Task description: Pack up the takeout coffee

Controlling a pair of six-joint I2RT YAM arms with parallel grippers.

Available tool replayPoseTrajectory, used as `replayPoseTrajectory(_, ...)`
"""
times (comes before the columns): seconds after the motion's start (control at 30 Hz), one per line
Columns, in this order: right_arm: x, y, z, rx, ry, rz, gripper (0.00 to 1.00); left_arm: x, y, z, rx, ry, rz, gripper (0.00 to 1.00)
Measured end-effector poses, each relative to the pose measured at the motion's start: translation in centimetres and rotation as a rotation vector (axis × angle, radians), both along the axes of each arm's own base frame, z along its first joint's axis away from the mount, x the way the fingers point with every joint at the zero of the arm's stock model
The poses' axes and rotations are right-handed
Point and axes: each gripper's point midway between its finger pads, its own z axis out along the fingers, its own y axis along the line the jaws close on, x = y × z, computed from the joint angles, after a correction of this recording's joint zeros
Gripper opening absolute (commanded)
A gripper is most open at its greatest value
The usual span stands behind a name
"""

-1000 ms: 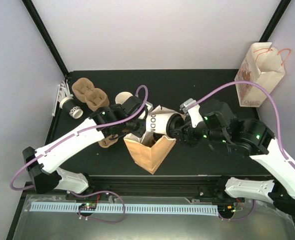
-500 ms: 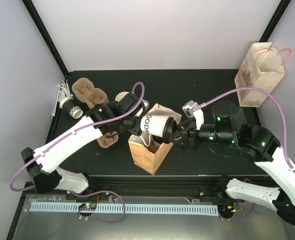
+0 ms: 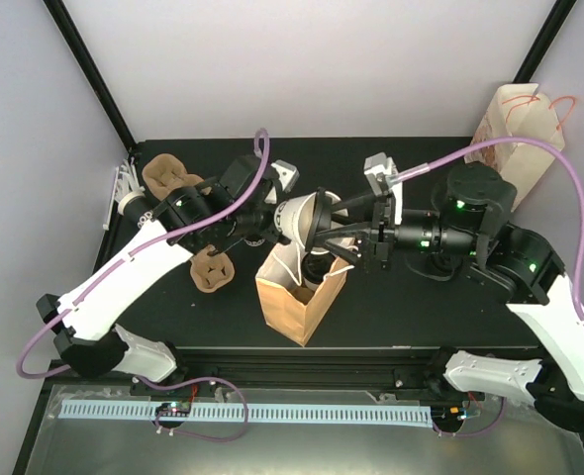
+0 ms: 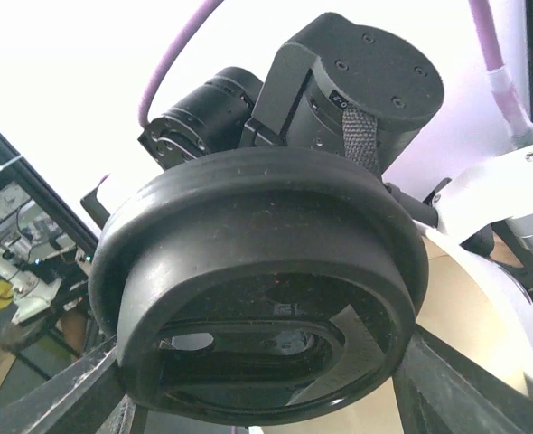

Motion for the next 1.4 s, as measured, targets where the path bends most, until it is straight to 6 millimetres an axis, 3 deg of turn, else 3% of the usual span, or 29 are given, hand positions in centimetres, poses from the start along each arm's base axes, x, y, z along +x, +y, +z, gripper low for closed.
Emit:
replayPoseTrajectory(0.13, 0.3, -1.1, 1.5, 0.014, -0.014, -0.042, 0.55, 0.5, -1.7, 1.7, -0.053, -0.005, -0.03, 0.81)
replayPoseTrajectory(0.3, 1.0, -3.1, 1.3, -0.024, 0.001, -0.153, 0.56, 0.4, -4.5, 1.5, -0.081, 0.032, -0.087, 0.81)
replayPoseTrajectory(0.53, 0.3, -8.0, 1.4, -0.041, -0.01, -0.317, 0.56, 0.0, -11.0, 1.9, -0.103, 0.042, -0.181, 0.8)
replayPoseTrajectory(0.63, 0.2, -10.0, 0.7, -0.058, 0.006, -0.394, 0.56, -0.3, -13.8, 1.2, -0.111, 0.052, -0.208, 0.8)
replayPoseTrajectory(0.97, -0.4, -15.4, -5.9, -0.129, 0.13, -0.604, 0.54, -0.8, -18.4, -4.2, -0.046, 0.076, -0.213, 0.8)
replayPoseTrajectory(1.13, -0.4, -17.4, -9.7, -0.096, 0.204, -0.702, 0.54, 0.1, -20.8, -7.5, 0.0, 0.036, -0.188, 0.81)
replayPoseTrajectory(1.3, 0.9, -17.4, -15.3, -0.089, 0.314, -0.786, 0.54, 1.3, -20.3, -13.0, 0.134, 0.039, -0.132, 0.82)
replayPoseTrajectory(1.4, 1.6, -17.0, -17.6, -0.115, 0.359, -0.817, 0.54, 1.9, -19.5, -16.2, 0.227, 0.05, -0.106, 0.85)
